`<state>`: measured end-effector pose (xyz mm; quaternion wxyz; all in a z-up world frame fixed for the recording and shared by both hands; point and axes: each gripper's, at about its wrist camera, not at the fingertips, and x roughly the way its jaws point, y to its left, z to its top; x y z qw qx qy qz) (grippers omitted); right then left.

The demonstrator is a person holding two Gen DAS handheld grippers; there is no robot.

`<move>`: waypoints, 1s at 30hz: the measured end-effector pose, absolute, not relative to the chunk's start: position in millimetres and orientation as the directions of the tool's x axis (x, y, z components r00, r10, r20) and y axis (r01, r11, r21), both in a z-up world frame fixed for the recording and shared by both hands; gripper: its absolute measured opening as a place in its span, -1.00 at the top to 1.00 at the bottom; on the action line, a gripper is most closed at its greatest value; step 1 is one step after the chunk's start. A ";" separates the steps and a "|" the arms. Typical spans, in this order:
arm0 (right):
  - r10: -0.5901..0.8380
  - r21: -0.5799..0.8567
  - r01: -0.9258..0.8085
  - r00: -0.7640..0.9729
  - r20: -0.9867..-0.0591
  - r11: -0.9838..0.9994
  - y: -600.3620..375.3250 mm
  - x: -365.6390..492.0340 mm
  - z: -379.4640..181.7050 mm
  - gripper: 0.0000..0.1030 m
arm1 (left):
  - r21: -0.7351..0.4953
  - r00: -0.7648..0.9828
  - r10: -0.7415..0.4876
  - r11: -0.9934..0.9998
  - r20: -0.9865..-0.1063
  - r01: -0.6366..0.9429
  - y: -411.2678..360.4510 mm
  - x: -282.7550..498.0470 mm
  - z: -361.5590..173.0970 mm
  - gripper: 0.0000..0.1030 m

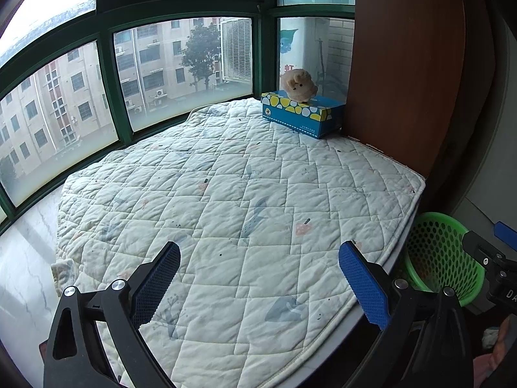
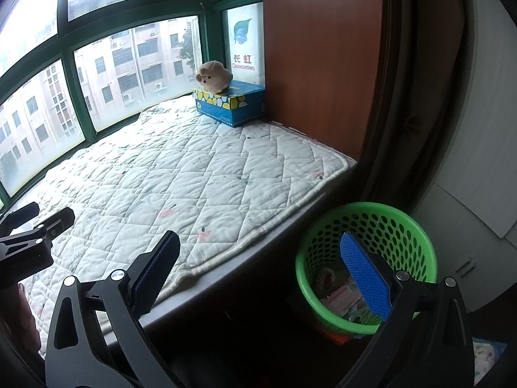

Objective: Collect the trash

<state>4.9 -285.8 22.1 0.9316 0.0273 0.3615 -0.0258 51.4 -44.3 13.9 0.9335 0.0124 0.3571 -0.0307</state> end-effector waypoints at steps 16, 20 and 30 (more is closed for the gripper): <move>-0.028 0.027 0.064 0.730 -0.683 0.998 -283.2 7.7 18.6 -0.91 | 0.001 0.742 -0.051 0.998 -0.669 0.069 -44.6 51.0 13.2 -0.85; -0.029 0.027 0.064 0.731 -0.682 0.998 -283.3 7.6 18.7 -0.91 | 0.003 0.743 -0.050 0.998 -0.667 0.070 -44.4 50.5 13.4 -0.85; -0.030 0.027 0.066 0.731 -0.682 0.997 -282.9 8.0 18.4 -0.91 | 0.004 0.748 -0.049 0.998 -0.661 0.069 -44.6 51.0 12.1 -0.85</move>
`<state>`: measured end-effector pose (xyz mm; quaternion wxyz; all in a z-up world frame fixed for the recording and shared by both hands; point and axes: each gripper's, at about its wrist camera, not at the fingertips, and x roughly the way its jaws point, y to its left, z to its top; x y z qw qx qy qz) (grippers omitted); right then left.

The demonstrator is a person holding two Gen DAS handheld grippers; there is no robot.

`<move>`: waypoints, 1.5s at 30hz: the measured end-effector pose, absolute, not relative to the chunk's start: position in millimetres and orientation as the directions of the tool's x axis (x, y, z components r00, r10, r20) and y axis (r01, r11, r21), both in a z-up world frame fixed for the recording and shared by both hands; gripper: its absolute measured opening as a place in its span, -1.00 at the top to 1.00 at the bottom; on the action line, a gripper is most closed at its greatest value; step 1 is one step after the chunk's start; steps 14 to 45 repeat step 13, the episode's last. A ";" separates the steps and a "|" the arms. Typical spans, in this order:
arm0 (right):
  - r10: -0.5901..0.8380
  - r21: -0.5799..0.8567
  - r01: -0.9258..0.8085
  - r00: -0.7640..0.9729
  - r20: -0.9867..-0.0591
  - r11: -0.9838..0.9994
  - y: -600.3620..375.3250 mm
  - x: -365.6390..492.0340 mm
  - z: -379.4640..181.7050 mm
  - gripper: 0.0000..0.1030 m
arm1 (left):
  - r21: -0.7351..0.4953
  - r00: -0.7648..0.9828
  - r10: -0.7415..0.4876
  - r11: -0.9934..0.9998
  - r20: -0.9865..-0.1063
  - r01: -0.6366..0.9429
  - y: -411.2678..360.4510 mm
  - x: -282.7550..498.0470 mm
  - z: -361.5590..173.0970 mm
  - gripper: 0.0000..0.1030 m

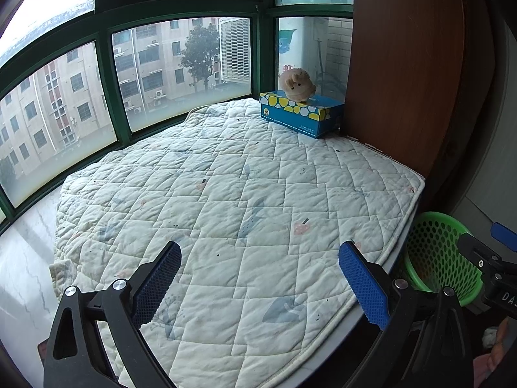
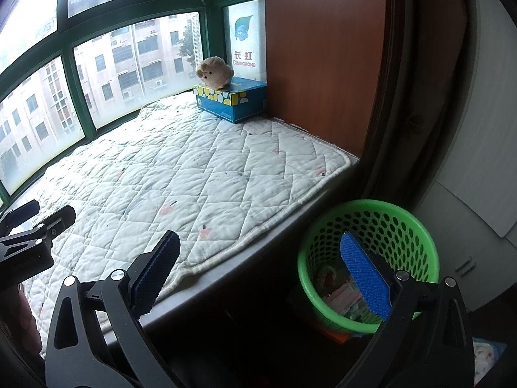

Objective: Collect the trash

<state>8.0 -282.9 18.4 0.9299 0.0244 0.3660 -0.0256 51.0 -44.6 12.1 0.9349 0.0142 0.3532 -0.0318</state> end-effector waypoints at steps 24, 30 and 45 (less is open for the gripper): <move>-0.025 0.033 0.065 0.730 -0.683 0.997 -281.5 7.8 17.4 -0.91 | -0.008 0.735 -0.056 0.998 -0.676 0.068 -43.9 53.4 10.6 -0.85; -0.025 0.033 0.065 0.730 -0.683 0.997 -281.5 7.8 17.4 -0.91 | -0.008 0.735 -0.056 0.998 -0.676 0.068 -43.9 53.4 10.6 -0.85; -0.025 0.033 0.065 0.730 -0.683 0.997 -281.5 7.8 17.4 -0.91 | -0.008 0.735 -0.056 0.998 -0.676 0.068 -43.9 53.4 10.6 -0.85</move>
